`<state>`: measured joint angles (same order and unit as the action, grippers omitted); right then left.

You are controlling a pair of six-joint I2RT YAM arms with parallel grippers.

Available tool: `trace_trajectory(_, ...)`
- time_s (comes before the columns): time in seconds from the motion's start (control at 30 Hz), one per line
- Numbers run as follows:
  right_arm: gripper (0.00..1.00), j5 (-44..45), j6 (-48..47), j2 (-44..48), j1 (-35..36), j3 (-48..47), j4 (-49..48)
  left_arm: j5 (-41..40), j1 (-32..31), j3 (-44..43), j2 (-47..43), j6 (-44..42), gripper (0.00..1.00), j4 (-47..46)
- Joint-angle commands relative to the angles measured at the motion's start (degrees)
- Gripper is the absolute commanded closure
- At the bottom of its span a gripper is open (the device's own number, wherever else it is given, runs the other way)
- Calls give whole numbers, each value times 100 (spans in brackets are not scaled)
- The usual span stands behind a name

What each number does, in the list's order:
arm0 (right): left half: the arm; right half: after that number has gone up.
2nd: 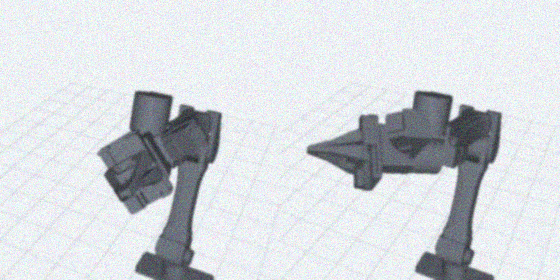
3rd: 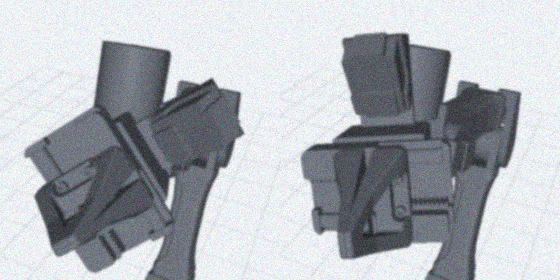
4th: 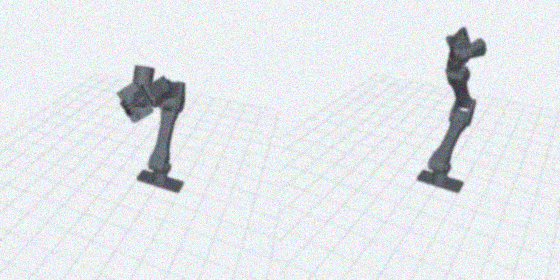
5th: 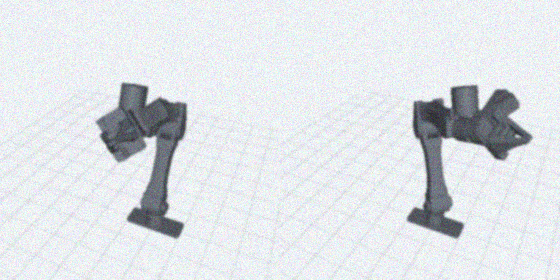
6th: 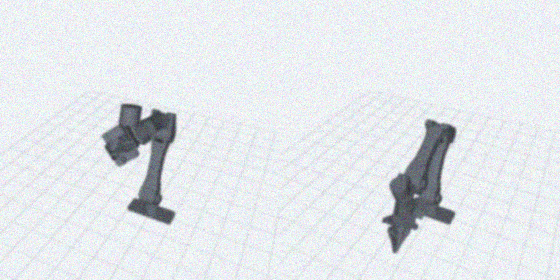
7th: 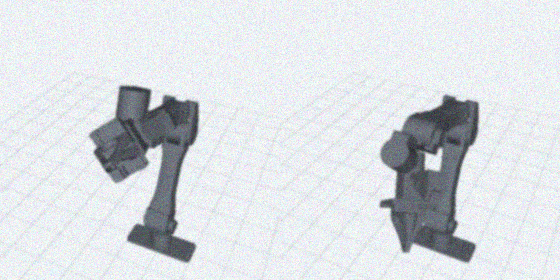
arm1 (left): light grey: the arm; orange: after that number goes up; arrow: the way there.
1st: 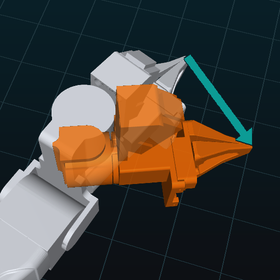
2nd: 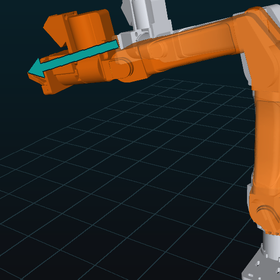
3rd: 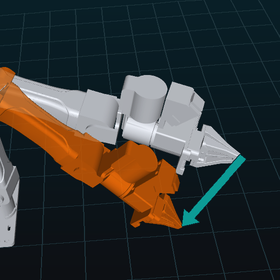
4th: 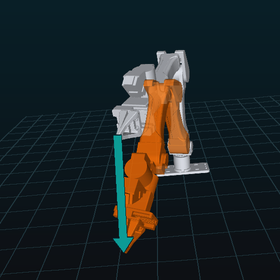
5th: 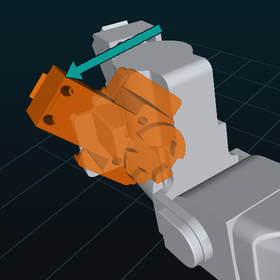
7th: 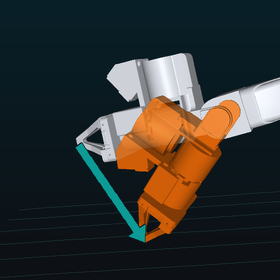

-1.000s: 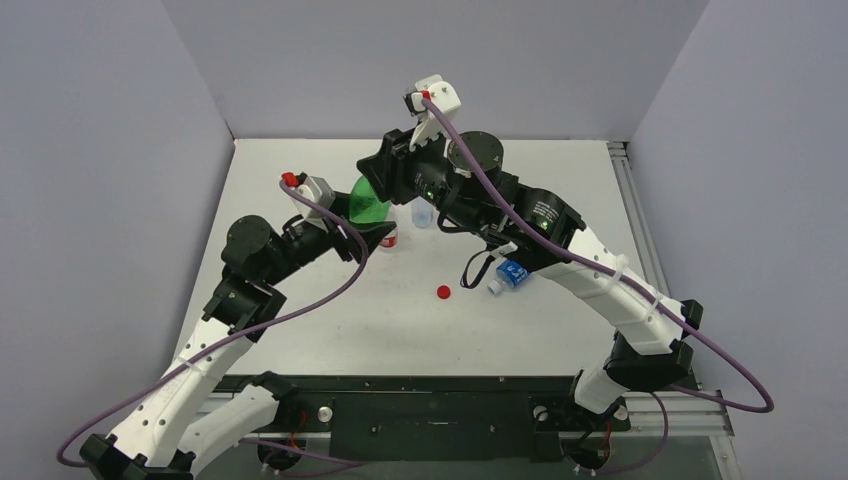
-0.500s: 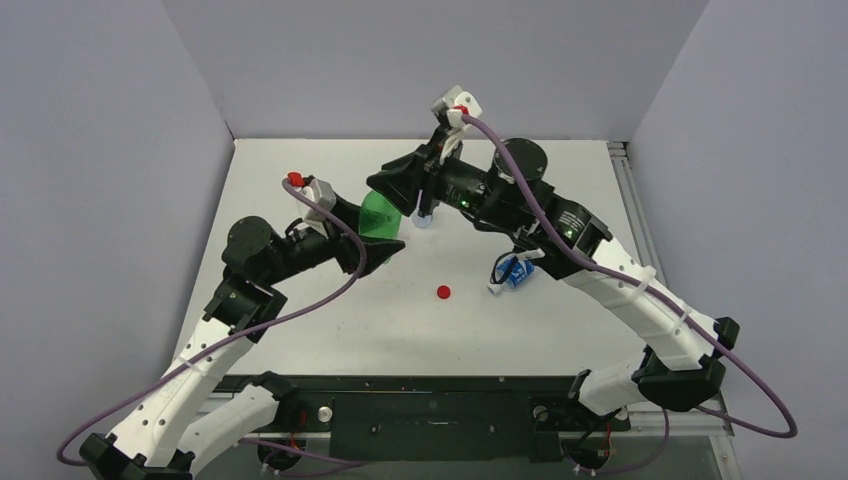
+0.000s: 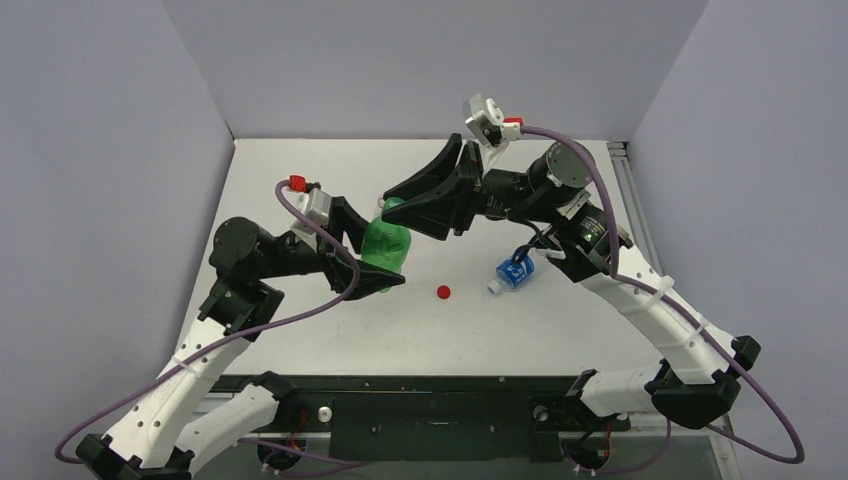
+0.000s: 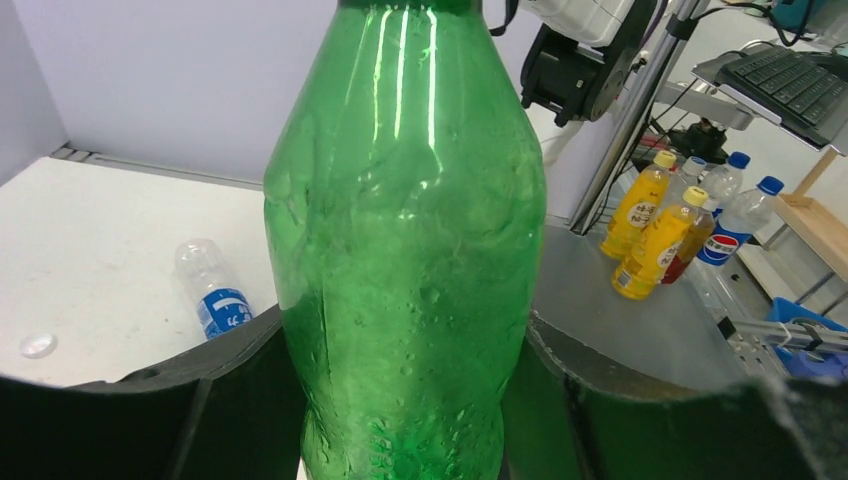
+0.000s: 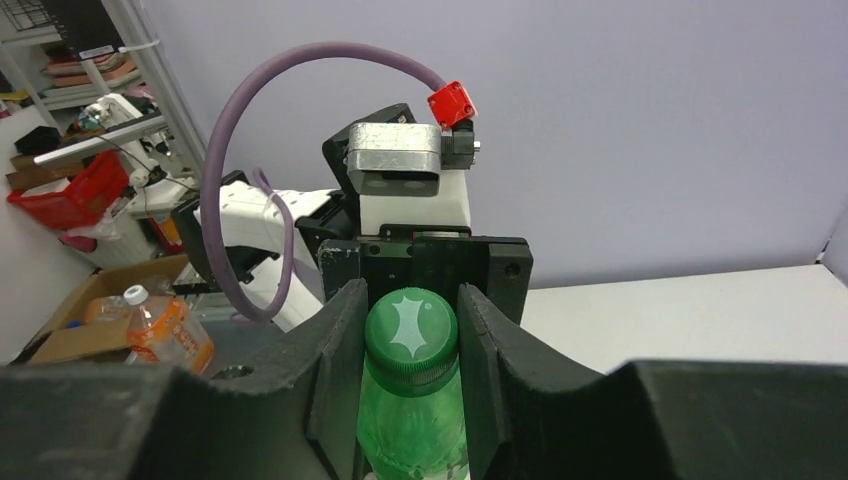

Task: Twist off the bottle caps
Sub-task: Unscrew the bottle cap from the plastic bottle.

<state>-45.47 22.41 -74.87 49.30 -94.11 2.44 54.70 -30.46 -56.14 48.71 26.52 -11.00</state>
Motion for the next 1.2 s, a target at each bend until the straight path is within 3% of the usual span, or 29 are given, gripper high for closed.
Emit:
trace_trajectory(0.0,94,-723,412,304,-284,142,-745,361,-27,-210,24,178,100,-266)
trace_trajectory(0.03,77,-79,250,352,-321,14,-215,359,-23,-201,25,129,100,-259)
trace_trajectory(0.13,45,1726,-562,452,-187,-254,795,183,-22,-175,16,-103,100,-121)
trace_trajectory(0.27,27,4434,-1185,337,490,-741,1715,-579,-22,-127,22,-714,100,221)
trace_trajectory(0.4,20,6223,-1431,-292,1447,-1857,2661,-1377,-29,-64,54,-1330,100,504)
trace_trajectory(0.53,18,6975,-1307,-1005,1726,-2645,3282,-2036,-30,3,83,-1704,100,570)
trace_trajectory(0.87,27,6607,-1058,-1460,1752,-2927,3181,-2155,-30,99,-16,-1785,100,486)
trace_trajectory(1.0,40,6379,-902,-1505,1695,-2877,3116,-2205,-30,119,-32,-1790,100,464)
trace_trajectory(1.17,69,6053,-668,-1435,1557,-2601,2951,-2239,-30,149,-44,-1790,100,450)
